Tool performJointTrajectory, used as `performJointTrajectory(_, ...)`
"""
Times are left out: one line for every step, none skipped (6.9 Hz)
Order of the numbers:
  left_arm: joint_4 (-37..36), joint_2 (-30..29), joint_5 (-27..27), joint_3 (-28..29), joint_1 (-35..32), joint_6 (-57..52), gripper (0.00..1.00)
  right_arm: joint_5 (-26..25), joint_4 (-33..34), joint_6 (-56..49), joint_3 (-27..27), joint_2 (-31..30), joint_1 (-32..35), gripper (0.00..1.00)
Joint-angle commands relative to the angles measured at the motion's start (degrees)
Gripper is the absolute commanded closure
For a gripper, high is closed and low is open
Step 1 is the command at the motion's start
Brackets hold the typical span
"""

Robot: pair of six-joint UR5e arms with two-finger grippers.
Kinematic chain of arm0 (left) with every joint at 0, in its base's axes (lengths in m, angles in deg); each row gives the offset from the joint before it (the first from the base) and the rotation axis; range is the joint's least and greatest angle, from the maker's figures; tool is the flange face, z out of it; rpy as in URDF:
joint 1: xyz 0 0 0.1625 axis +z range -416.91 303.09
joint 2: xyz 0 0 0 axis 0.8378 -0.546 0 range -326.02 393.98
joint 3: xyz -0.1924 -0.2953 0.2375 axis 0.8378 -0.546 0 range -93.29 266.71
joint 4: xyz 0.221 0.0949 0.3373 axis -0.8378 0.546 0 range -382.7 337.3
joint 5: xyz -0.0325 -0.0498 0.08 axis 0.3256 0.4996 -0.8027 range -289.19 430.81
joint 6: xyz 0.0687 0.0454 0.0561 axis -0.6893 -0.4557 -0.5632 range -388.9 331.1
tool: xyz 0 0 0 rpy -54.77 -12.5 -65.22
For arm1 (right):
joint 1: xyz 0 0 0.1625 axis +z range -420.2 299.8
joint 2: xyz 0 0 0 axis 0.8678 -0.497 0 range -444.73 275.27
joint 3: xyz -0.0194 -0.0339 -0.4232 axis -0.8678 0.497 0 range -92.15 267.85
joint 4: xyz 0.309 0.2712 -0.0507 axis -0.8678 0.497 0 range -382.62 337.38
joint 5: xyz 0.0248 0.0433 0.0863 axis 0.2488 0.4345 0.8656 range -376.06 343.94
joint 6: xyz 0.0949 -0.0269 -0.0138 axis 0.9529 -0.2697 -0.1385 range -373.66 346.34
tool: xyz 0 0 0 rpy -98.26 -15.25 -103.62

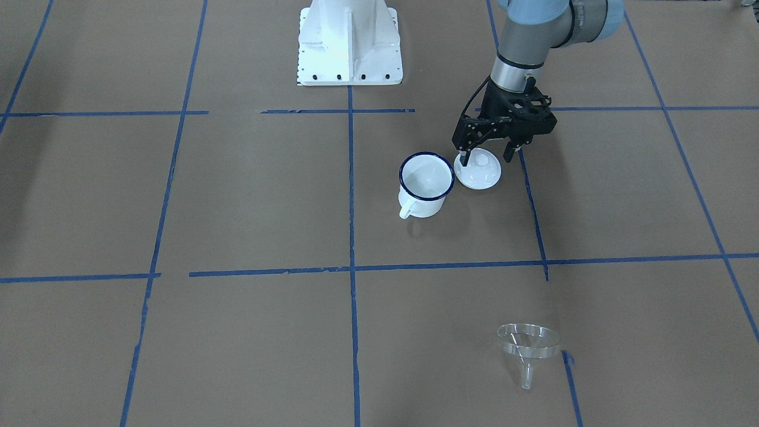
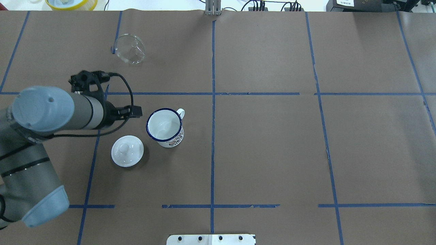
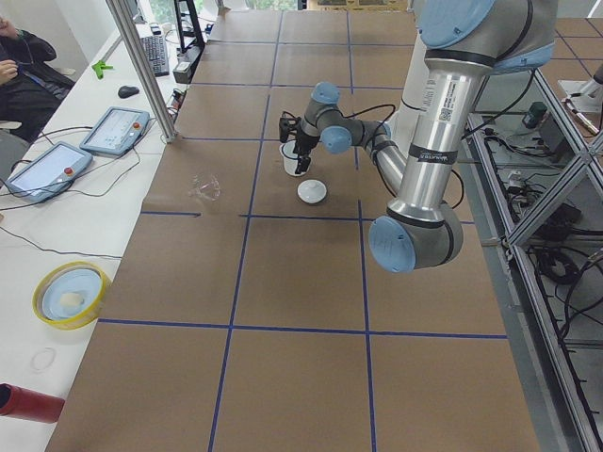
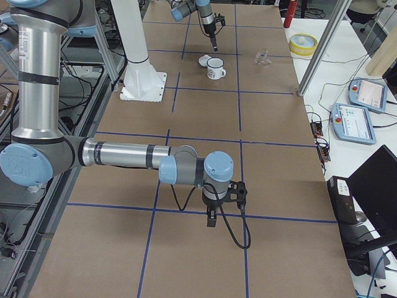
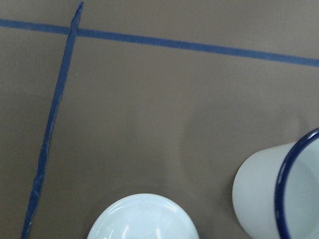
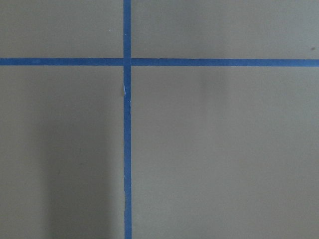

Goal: Place funnel on cup
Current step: 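Move the left gripper to the clear glass funnel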

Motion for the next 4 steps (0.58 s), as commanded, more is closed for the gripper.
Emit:
performJointTrajectory(7.8, -3.1, 0.5, 2.5, -6.8, 15.0, 0.00, 0.0, 0.0, 0.0, 0.0, 0.0, 0.0, 0.00)
performJointTrajectory(18.0, -3.4, -1.2, 6.7, -7.5, 24.7, 0.00, 0.0, 0.0, 0.0, 0.0, 0.0, 0.0, 0.00)
performJointTrajectory(27.3, -3.8, -7.7, 12.4, -7.2, 33.7, 0.00, 0.0, 0.0, 0.0, 0.0, 0.0, 0.0, 0.00)
performJointTrajectory(35.6, -6.7, -11.4, 21.9, -7.2, 39.8, 0.00, 0.0, 0.0, 0.0, 0.0, 0.0, 0.0, 0.00)
